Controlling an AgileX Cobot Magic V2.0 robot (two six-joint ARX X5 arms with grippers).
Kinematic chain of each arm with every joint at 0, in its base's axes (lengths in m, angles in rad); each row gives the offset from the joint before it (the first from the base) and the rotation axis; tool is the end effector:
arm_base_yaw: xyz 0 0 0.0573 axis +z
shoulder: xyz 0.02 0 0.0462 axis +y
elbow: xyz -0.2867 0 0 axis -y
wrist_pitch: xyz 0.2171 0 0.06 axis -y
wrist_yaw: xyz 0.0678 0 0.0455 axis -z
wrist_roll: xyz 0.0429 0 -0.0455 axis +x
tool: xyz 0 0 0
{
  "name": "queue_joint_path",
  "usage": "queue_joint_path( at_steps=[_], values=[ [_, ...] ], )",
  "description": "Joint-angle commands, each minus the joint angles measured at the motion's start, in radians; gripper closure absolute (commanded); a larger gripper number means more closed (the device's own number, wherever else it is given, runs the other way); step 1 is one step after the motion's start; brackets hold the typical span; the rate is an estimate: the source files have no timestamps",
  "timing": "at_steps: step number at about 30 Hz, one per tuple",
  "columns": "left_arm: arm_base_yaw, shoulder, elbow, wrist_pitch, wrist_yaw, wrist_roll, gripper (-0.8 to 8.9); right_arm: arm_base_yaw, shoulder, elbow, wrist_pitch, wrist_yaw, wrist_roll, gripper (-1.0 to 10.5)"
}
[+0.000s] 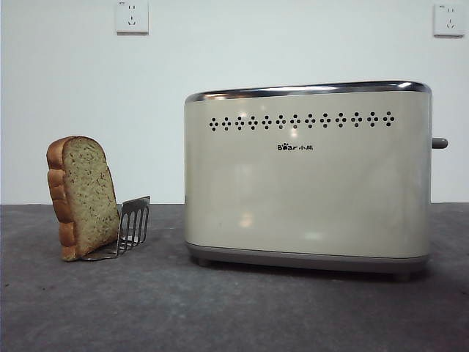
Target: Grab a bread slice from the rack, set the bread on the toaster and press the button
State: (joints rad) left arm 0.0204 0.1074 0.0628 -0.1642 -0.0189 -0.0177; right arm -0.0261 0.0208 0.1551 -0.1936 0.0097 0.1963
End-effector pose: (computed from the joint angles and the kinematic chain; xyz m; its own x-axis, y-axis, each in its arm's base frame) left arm 0.0628 0.0021 0.1615 0.9775 0.0388 -0.2072 -0.0425 0.9990 -0.0134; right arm 0.0509 -0.0017 0.1914 0.9976 -0.0357 -0.0593 0.0466 0.9799 0.1941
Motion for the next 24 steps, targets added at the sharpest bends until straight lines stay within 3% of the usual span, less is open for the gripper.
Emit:
queue_joint_path(
  at_steps=[1,13,24],
  values=[
    [0.003,0.041,0.064,0.0,0.0,-0.022,8.2,0.0,0.015,0.048,0.005,-0.002,0.012,9.5],
    [0.003,0.451,0.479,-0.232,0.009,-0.061,8.19,0.0,0.203,0.314,-0.06,-0.01,0.011,9.5],
    [0.0,0.8,0.81,-0.398,0.302,-0.085,8.19,0.0,0.373,0.517,-0.332,-0.01,0.007,9.5]
  ],
)
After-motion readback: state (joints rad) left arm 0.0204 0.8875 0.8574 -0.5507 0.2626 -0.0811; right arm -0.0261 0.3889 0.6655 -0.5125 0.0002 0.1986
